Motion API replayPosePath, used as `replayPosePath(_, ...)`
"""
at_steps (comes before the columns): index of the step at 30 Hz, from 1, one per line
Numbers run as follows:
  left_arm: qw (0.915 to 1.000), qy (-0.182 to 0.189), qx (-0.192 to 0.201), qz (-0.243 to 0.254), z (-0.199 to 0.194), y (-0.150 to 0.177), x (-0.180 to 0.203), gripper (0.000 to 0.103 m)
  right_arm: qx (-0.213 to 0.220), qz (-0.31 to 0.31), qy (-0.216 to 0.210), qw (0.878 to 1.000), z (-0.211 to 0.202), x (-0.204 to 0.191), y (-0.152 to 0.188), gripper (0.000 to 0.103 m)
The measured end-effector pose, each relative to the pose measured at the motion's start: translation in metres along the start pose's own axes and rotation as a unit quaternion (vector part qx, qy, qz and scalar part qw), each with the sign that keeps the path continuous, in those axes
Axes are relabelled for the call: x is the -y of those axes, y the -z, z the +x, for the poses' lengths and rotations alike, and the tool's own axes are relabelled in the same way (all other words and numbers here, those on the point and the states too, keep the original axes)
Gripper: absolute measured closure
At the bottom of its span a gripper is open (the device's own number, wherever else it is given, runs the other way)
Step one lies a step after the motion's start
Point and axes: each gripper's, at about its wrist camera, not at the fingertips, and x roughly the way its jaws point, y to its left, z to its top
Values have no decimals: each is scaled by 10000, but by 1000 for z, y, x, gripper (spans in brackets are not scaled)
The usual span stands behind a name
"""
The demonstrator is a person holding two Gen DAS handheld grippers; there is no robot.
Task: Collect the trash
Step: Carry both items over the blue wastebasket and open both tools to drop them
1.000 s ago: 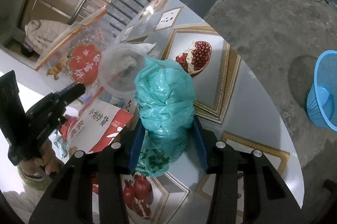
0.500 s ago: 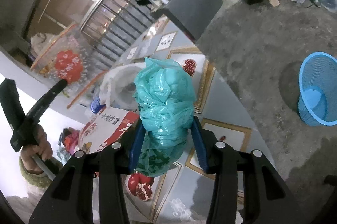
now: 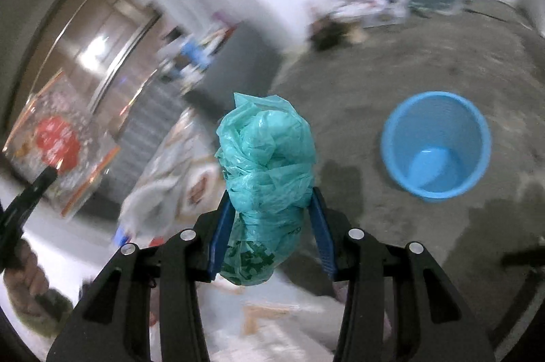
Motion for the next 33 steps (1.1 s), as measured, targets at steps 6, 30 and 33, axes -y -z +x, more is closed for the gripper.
replayPosePath(6,9907,950,-930,293,103,-36,76,99,111,838,520,9951,3,75,-22,59)
replayPosePath(30,9653,1406,-1869,1162,326,-19,204,40,-81,1910,1501,9700,87,228,-49,23)
replayPosePath(33,9682,1489,-1550,1280,298,-30,198,40,119,1385,1676,9760,67,195,-50,23)
